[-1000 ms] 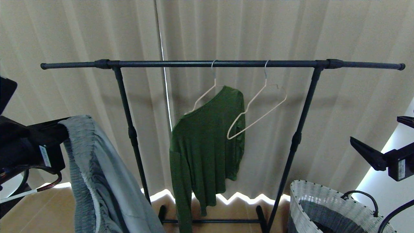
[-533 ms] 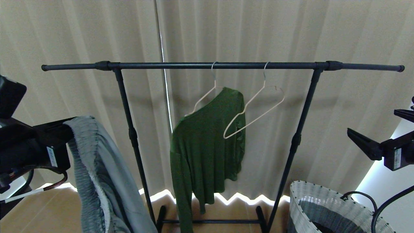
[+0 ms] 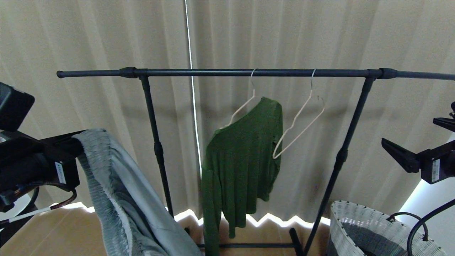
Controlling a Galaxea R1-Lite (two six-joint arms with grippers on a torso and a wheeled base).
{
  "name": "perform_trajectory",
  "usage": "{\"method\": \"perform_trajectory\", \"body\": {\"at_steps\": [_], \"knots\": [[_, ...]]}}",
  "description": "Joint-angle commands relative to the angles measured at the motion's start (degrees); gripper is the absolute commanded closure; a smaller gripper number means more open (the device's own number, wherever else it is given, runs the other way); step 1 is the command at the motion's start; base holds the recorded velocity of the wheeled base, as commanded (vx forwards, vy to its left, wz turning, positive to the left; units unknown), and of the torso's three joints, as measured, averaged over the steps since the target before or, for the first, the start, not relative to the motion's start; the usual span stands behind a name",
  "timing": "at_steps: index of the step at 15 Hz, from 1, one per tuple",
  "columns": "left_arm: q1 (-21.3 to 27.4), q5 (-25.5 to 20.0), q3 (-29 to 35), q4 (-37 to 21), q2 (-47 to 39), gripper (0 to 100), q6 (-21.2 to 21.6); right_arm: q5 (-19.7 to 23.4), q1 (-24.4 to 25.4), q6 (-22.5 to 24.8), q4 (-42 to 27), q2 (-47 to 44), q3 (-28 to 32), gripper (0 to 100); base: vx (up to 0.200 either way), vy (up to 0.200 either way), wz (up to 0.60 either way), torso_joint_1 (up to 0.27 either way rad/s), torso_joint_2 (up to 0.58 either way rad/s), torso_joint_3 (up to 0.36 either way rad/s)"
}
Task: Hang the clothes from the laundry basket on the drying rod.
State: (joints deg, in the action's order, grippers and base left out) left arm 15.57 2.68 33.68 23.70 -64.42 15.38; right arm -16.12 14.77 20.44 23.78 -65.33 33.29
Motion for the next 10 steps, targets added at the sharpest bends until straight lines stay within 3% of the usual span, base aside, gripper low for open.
{"method": "perform_trajectory", "body": {"at_steps": [1, 5, 7, 9, 10], "knots": [[0.1, 0.0, 0.0, 0.0, -0.2, 100, 0.1, 0.0, -0.8, 0.0, -0.1, -0.2, 0.0, 0, 0.0, 0.2, 0.0, 0.002, 0.01, 0.002], [0.1, 0.0, -0.1, 0.1, -0.1, 100, 0.4, 0.7, -1.1, -0.6, 0.0, -1.8, 1.9, 0, 0.0, 0.0, 0.0, 0.0, 0.0, 0.0], [0.2, 0.0, -0.4, 0.1, -0.6, 100, 0.5, 5.2, -1.1, -2.8, -0.5, -2.3, 3.5, 0, 0.0, 0.0, 0.0, 0.0, 0.0, 0.0], [0.3, 0.0, -0.5, 0.1, -1.0, 100, 0.3, 5.6, -1.1, -2.9, -0.1, -3.4, 4.1, 0, 0.0, 0.0, 0.0, 0.0, 0.0, 0.0], [0.3, 0.0, -0.4, 0.1, -1.1, 100, 0.3, 5.6, -1.1, -2.9, -0.2, -3.6, 4.1, 0, 0.2, 0.0, 0.0, 0.007, 0.0, 0.002]]}}
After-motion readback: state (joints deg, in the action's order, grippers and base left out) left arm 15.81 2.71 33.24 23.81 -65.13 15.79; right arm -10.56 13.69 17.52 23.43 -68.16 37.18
